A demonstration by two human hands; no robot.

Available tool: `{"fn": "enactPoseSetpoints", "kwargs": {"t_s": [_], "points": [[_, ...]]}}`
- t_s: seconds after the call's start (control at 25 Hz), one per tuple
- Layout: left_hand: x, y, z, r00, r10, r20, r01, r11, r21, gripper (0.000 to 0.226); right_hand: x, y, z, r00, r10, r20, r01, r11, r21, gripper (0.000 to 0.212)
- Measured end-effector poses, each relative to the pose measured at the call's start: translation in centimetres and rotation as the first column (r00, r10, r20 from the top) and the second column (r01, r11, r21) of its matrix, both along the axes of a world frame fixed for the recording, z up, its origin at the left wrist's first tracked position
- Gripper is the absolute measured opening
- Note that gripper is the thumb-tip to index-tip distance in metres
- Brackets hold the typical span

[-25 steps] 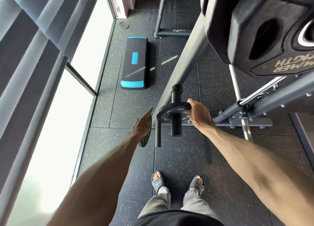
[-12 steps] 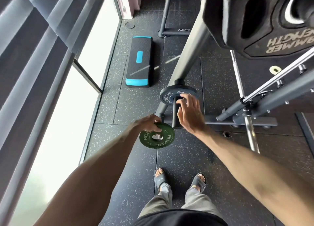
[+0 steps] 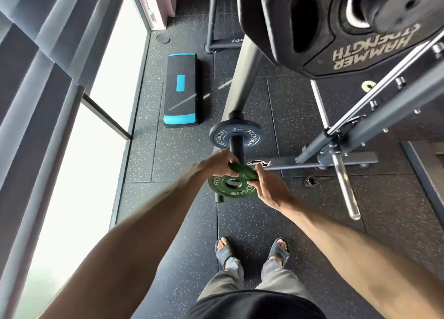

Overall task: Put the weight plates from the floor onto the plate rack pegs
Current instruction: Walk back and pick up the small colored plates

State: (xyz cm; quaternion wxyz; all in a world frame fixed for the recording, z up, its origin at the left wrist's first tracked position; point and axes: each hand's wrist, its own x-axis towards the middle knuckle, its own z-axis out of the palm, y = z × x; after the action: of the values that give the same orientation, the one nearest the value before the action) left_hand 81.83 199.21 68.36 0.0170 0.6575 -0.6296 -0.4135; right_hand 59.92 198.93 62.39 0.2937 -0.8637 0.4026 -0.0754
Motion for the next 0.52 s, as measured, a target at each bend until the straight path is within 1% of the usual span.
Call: {"fn": "enactPoseSetpoints", "kwargs": {"t_s": [0.08,0.16,0.28,0.36,0.44,0.52], "points": [[-0.3,0.2,0.0,0.999,0.007,0.043,-0.002,0.996,-0.094,0.035,-0.1,0.2,-0.3,1.0,-0.001,-0.009,0.001,1.0,-0.029,0.029],[-0.4,0.4,-0.2,0.998,0.0,0.065,0.009,0.991,-0.135,0.033,-0.1,0.5,-0.4,1.0,-0.006,-0.014,0.006,0.999,-0.039,0.028],[-0.9,0.9,-0.9,0.999,0.002,0.054,0.007,0.985,-0.172,0.029,-0.6,0.4,-0.7,0.999,-0.017,-0.04,0.015,0.998,-0.058,0.026],[-1.2,1.3,-0.9,0.998,-0.02,0.063,0.034,0.974,-0.226,0.027,-0.8,0.1,-0.6,0.997,-0.039,-0.074,0.033,0.996,-0.079,0.025],[-1.3,1.4,-0.7,0.995,-0.051,0.089,0.075,0.955,-0.286,0.02,-0.3,-0.5,0.0,0.992,-0.071,-0.102,0.062,0.994,-0.094,0.02],[-1.0,1.2,-0.4,0.992,-0.041,0.119,0.082,0.93,-0.359,0.009,0.8,-1.6,1.2,0.988,-0.085,-0.129,0.071,0.991,-0.116,0.009]]}}
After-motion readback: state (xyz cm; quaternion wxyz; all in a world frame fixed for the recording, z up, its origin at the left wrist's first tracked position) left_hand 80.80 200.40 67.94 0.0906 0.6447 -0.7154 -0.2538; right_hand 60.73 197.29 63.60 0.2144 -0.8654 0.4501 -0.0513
